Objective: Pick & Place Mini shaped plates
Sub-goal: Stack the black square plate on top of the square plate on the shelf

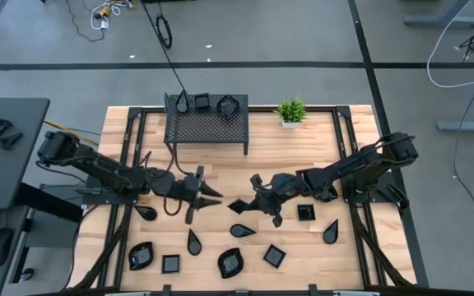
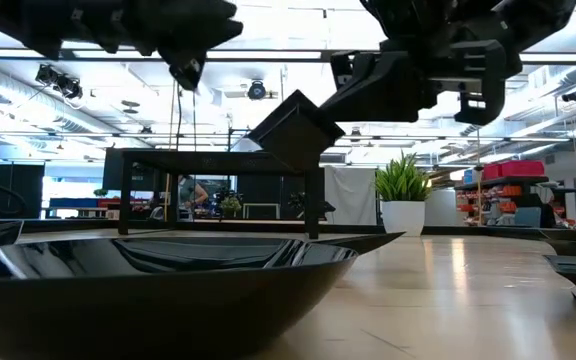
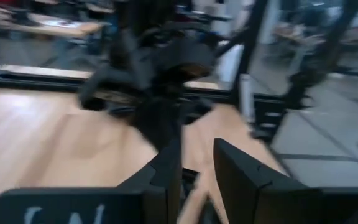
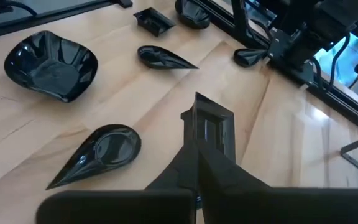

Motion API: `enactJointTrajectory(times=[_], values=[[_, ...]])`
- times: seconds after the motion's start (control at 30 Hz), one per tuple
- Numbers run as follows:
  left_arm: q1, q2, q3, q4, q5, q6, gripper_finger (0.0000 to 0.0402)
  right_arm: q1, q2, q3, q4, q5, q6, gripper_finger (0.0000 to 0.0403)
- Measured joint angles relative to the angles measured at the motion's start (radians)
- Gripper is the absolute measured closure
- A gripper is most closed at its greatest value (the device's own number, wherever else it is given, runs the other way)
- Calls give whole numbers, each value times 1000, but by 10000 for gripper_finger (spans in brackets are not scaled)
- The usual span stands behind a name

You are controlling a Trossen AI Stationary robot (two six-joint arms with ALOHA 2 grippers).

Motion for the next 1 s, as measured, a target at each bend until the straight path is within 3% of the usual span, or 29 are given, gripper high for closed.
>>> enactJointTrajectory(times=[0.17, 0.4, 0.53, 0.8, 1.0], values=[[19, 29, 0, 6, 110, -38, 259, -1, 0, 0, 6, -5, -2, 401], [21, 159, 53, 13, 116, 9, 188, -1, -2, 0, 45, -5, 17, 401], [21, 203, 86, -5, 109, 45, 193, -1, -2, 0, 49, -5, 23, 401], [20, 256, 100, -62, 126, 57, 243, -1, -2, 0, 68, -5, 21, 401], [21, 270, 100, -48, 88, 69, 250, -1, -2, 0, 69, -4, 20, 401]])
